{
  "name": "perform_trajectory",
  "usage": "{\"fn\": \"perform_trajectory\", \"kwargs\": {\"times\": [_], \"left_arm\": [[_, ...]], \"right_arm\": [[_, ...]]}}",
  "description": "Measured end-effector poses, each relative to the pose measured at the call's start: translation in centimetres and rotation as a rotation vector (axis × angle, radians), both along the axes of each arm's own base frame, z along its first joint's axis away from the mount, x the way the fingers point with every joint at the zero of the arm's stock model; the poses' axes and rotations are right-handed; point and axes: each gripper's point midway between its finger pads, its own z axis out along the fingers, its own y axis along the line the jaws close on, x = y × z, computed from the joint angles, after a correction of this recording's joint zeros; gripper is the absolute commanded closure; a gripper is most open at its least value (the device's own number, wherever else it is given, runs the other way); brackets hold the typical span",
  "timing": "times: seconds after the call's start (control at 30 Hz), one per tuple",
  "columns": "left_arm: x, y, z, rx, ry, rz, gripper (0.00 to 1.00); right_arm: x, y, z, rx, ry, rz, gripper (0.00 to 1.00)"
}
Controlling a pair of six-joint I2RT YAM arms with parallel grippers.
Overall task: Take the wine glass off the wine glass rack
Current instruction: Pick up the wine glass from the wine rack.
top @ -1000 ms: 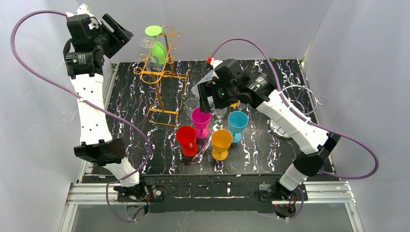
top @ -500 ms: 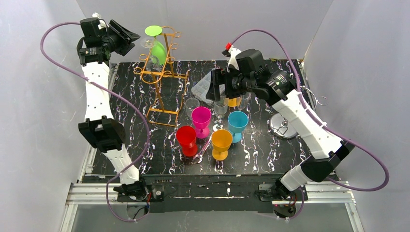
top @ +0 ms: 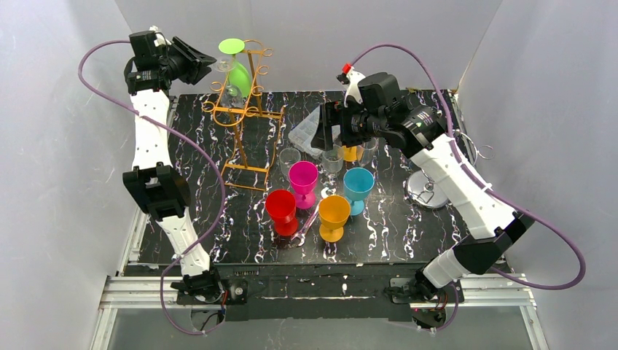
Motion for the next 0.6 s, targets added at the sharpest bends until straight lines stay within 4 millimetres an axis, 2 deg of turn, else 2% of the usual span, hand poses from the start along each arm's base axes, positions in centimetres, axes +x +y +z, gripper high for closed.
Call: {"fn": "perform_trajectory", "kwargs": {"times": [0.23,0.4,0.6], "left_arm": [[0.1,-0.6,0.9,-0.036,-0.024,-0.025,0.68],[0.0,-1.0,1.3,-0.062,-0.031,-0.039,0.74],[0.0,-1.3,1.7,-0.08,-0.043,-0.054,0.76]], "right_arm": [[0.2,0.1,0.0,0.008,-0.003,0.0,0.02],[0.3,0.0,-0.2,0.007,0.004,-0.002,0.02],[0.4,0.0,-0.3,0.008,0.006,-0.004,0.02]]}}
